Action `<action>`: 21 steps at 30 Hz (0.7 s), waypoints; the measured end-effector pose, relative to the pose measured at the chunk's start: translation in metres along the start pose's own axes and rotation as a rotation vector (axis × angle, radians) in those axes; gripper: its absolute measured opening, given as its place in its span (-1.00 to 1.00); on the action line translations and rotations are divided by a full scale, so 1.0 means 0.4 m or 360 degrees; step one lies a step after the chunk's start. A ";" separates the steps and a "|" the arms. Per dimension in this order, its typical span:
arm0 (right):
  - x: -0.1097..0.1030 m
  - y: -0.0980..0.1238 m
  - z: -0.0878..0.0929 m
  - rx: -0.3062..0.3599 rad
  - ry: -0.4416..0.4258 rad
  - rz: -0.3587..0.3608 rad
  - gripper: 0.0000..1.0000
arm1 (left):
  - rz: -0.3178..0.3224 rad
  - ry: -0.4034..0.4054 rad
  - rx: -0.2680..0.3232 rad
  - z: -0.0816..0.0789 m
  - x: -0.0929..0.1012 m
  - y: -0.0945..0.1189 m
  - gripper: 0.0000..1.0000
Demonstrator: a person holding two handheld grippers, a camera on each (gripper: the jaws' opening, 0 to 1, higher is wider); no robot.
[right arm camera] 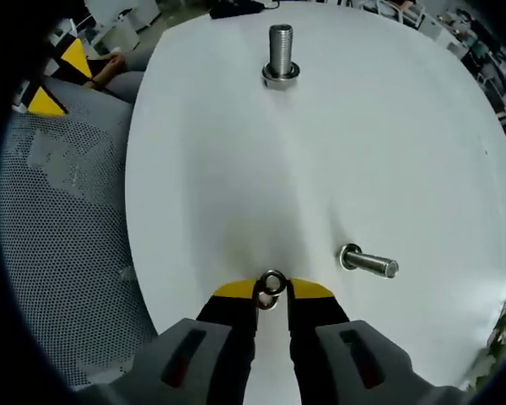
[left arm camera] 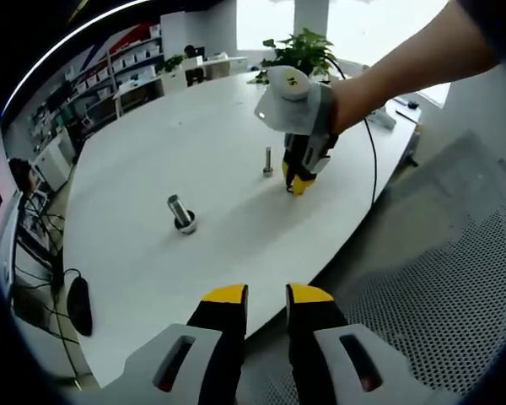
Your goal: Place the washer onto the threaded stud by aligning its center hole with the stud, sliding it down to the base, and recovering from edge contact or off-axis alignment until the washer reaches the visible bottom stop.
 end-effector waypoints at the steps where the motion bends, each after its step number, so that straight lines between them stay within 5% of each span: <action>1: 0.001 0.000 -0.003 0.0000 0.0004 0.0006 -0.70 | 0.0002 -0.0002 0.0002 -0.001 0.000 0.000 -0.69; 11: 0.015 -0.003 -0.012 -0.0017 -0.0061 -0.0071 -0.70 | 0.0003 0.0010 -0.0019 0.004 0.002 -0.002 -0.70; 15: 0.001 -0.004 -0.020 -0.0149 0.0238 0.0033 -0.71 | 0.0001 0.0009 -0.0023 0.006 0.003 -0.002 -0.70; 21: -0.011 -0.007 -0.029 -0.0211 0.0245 0.0096 -0.71 | -0.0002 0.0005 -0.0031 0.007 0.003 -0.003 -0.70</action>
Point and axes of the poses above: the point that each gripper's makers call its tool centre point, and the gripper's own axes: y roughly backward along the fingers, x roughly to its right, z roughly out of its underside, the point moved 4 cm from there along y, roughly backward along the fingers, and after that the axes turned 3 degrees about z, right-handed, at the moved point
